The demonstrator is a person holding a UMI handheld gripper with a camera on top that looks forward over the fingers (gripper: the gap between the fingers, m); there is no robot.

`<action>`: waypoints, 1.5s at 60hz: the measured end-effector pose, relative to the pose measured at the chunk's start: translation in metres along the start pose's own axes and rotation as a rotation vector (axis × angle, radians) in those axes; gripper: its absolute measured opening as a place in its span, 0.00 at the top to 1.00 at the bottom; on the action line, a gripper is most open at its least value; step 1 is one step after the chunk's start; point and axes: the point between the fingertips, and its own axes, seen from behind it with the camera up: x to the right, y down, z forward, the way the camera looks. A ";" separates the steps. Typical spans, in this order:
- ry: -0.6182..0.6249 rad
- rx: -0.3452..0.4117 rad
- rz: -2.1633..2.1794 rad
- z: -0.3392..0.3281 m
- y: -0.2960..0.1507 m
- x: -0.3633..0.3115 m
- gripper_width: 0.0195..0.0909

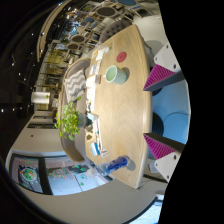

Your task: Pour water

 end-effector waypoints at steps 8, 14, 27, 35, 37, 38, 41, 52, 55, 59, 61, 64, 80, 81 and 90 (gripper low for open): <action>-0.068 -0.001 -0.001 0.010 0.009 -0.080 0.07; -0.121 0.042 -0.005 0.027 -0.004 -0.141 0.07; -0.185 0.165 -0.008 0.091 -0.056 -0.237 0.06; -0.171 0.202 0.004 0.146 -0.082 -0.265 0.07; -0.163 0.210 0.007 0.155 -0.086 -0.269 0.07; -0.157 0.213 0.007 0.160 -0.087 -0.270 0.07; -0.144 0.217 0.005 0.176 -0.090 -0.274 0.07; -0.114 0.246 0.015 0.214 -0.098 -0.282 0.35; -0.104 0.262 0.004 0.219 -0.101 -0.279 0.53; -0.105 0.269 -0.006 0.219 -0.102 -0.280 0.56; -0.112 0.272 -0.004 0.219 -0.102 -0.280 0.58; -0.121 0.274 -0.006 0.219 -0.103 -0.281 0.63; -0.146 0.292 0.018 0.197 -0.128 -0.267 0.87; -0.153 0.296 0.028 0.194 -0.131 -0.265 0.87; -0.259 0.337 0.186 0.155 -0.179 -0.237 0.87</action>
